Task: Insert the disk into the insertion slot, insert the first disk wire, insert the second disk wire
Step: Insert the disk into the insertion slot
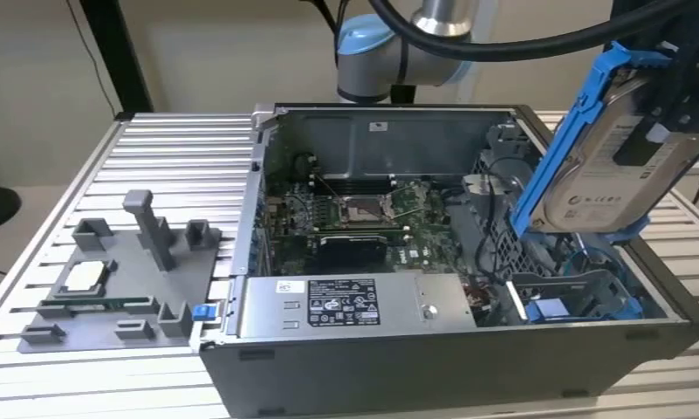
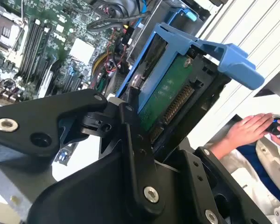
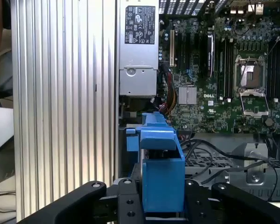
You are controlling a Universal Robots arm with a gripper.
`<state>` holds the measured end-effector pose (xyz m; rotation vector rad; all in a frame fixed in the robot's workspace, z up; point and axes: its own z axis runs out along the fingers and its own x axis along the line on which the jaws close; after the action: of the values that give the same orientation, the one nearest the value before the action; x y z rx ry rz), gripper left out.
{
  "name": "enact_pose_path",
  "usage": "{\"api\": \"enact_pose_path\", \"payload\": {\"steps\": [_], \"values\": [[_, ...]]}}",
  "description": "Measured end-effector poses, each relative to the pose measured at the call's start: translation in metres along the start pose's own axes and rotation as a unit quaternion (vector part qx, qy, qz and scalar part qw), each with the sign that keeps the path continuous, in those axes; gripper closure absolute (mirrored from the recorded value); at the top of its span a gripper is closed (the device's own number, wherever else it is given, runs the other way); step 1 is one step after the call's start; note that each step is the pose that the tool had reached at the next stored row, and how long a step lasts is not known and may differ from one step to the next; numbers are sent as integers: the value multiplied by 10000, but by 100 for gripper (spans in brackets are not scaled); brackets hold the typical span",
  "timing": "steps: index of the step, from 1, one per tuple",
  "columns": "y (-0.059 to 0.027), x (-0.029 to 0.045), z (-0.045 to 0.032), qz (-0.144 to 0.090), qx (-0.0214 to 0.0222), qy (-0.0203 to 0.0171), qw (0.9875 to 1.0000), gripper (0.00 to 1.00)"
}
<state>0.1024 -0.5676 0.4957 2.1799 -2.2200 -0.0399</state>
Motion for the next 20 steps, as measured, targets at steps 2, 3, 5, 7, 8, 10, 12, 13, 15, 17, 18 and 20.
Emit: {"api": "enact_pose_path", "payload": {"steps": [2,3,5,7,8,10,12,13,15,17,18,20], "values": [[-1,11,5,0,0,0,10000,100],[-1,16,7,0,0,0,10000,100],[-1,20,11,0,0,-1,10000,100],[-2,21,10,0,0,0,10000,100],[-1,21,10,0,0,1,10000,100],[-2,21,12,0,0,1,10000,100],[-2,21,16,0,0,1,10000,100],[-2,21,19,0,0,1,10000,100],[-2,21,29,0,0,1,10000,100],[-3,21,42,0,2,1,10000,100],[-4,21,49,0,3,1,10000,100],[-5,20,61,-1,6,1,10000,100]]}}
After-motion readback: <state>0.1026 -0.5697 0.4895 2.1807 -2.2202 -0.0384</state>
